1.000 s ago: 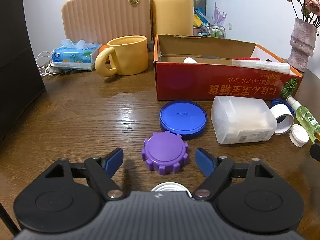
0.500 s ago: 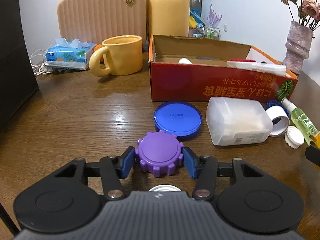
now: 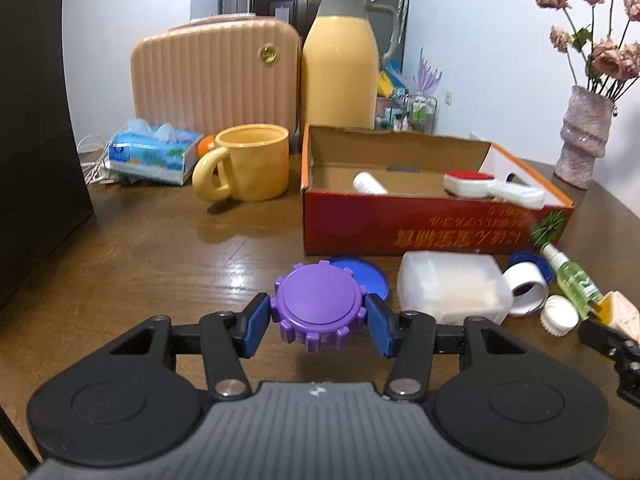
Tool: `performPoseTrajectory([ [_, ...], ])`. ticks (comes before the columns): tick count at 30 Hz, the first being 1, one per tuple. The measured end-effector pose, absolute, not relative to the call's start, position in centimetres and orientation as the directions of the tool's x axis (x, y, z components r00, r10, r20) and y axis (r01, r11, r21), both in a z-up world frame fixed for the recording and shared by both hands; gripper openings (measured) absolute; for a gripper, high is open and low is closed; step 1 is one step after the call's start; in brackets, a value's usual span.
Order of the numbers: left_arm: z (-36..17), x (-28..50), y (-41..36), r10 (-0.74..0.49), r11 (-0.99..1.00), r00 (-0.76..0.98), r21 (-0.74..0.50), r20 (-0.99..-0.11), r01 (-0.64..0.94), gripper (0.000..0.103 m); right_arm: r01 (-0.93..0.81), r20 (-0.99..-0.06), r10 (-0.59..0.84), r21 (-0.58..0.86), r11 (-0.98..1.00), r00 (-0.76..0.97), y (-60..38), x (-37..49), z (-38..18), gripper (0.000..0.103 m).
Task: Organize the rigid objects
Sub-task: 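Carry the plug adapter and purple cap toward the box with both tools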
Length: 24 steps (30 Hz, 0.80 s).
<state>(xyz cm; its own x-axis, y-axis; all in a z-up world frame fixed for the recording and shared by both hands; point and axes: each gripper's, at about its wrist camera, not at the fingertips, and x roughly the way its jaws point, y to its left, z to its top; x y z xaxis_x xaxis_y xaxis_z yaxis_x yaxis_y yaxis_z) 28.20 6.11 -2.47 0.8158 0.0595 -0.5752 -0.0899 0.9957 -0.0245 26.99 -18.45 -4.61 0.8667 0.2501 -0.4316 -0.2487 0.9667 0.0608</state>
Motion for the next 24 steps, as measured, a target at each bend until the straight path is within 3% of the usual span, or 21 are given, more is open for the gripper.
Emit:
performPoseTrajectory([
  [24,2.3,30.2,3.3,0.010,0.998,0.881,-0.052,-0.473,-0.039,0.053,-0.253,-0.364,0.257,0.061,0.966,0.895,-18.4,30.6,0.3,0.057],
])
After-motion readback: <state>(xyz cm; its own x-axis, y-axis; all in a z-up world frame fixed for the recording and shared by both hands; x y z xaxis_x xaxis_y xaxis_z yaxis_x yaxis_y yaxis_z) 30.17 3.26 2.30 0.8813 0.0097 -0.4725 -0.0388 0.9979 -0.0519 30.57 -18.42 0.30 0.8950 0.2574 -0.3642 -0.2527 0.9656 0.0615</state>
